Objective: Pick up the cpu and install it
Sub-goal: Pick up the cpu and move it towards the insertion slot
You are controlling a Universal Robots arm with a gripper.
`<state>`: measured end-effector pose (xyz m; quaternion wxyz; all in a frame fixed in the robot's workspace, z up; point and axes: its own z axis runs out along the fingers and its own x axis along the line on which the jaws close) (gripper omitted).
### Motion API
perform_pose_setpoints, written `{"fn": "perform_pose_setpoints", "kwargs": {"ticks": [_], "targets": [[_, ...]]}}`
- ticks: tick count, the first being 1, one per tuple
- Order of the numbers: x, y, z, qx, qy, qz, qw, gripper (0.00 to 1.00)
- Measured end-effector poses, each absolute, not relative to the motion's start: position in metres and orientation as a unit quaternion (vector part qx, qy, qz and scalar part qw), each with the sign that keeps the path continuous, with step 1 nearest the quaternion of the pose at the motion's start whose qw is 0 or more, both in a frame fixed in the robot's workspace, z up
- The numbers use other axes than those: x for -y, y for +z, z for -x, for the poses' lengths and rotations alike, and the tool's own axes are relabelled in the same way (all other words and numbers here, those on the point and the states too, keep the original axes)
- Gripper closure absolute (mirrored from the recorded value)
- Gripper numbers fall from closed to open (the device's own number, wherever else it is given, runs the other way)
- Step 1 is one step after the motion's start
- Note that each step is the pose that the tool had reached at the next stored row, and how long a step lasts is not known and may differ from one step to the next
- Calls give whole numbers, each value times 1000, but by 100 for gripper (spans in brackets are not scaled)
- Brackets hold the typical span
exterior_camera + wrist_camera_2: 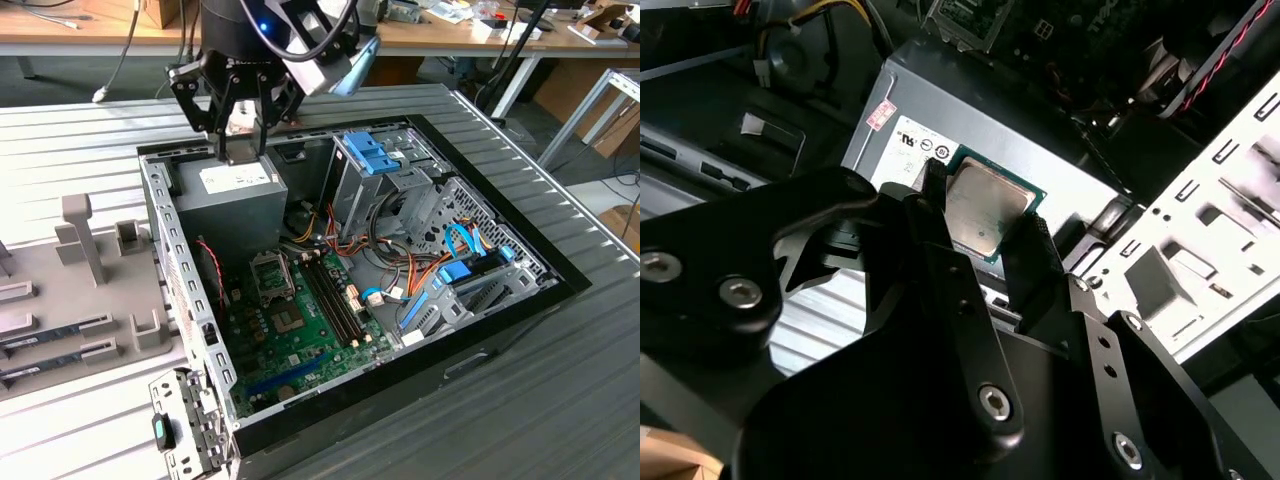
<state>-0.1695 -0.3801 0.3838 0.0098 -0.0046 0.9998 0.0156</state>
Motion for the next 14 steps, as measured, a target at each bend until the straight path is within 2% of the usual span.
{"fn": "perform_pose_setpoints", "kwargs": {"ticks": [14], "targets": [[380, 378, 155, -1000, 16, 5, 10, 53]]}}
